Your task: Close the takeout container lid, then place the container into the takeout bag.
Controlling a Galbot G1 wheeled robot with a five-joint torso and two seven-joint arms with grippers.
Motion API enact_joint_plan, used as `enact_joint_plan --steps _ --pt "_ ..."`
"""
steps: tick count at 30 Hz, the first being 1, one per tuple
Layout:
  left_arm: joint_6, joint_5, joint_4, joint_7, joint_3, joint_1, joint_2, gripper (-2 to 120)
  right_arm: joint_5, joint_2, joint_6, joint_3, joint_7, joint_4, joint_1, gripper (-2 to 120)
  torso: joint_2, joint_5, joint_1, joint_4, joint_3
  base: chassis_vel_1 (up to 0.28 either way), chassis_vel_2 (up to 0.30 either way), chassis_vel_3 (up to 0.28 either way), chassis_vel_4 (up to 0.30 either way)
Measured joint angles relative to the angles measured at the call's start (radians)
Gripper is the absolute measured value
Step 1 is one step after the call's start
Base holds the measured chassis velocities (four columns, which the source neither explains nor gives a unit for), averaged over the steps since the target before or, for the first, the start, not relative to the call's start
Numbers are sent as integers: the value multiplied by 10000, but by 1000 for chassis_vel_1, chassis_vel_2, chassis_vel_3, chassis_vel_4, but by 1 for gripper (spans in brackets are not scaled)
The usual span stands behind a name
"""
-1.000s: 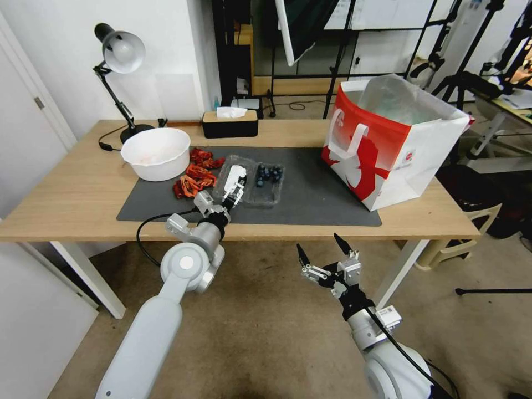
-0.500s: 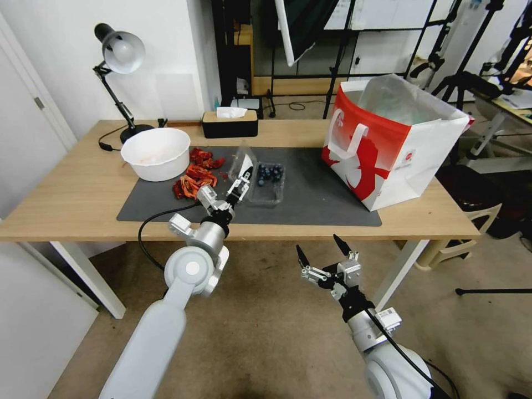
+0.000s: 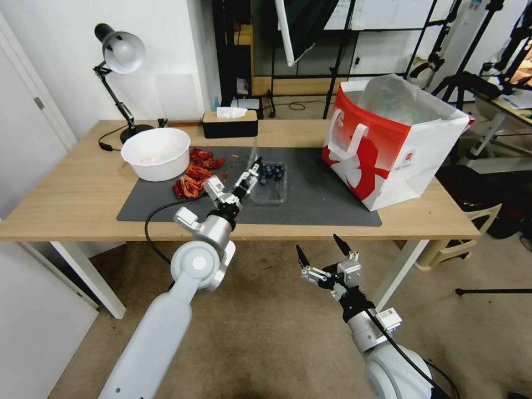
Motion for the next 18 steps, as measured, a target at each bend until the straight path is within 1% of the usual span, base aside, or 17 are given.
enact_joint_plan --steps 7,11,13,14,15,17,18 --pt "186 50 386 110 417 -354 43 100 -5 -5 3 -2 0 -8 20 100 0 0 0 0 0 0 0 0 0" --pt "459 76 650 89 691 -578 -23 100 -5 -10 2 -2 1 -8 11 100 0 1 1 -1 0 0 0 0 0" --pt "597 134 763 -40 799 -643 -78 100 -5 -9 -1 -2 1 5 3 100 0 1 1 0 0 0 0 0 0" --pt "722 224 864 -251 871 -688 -115 100 -5 -12 -4 -1 0 28 0 100 0 1 0 -1 0 0 0 0 0" --pt "722 224 864 -251 871 -688 -115 100 -5 -12 -4 -1 0 28 0 100 0 1 0 -1 0 0 0 0 0" --pt "870 307 988 -664 971 -738 -142 100 7 -30 -13 12 0 63 -5 100 0 0 1 0 0 0 0 0 0" --pt "941 330 1044 -935 1016 -777 -147 97 27 -43 -19 24 0 76 -9 100 0 0 1 0 0 0 0 0 0"
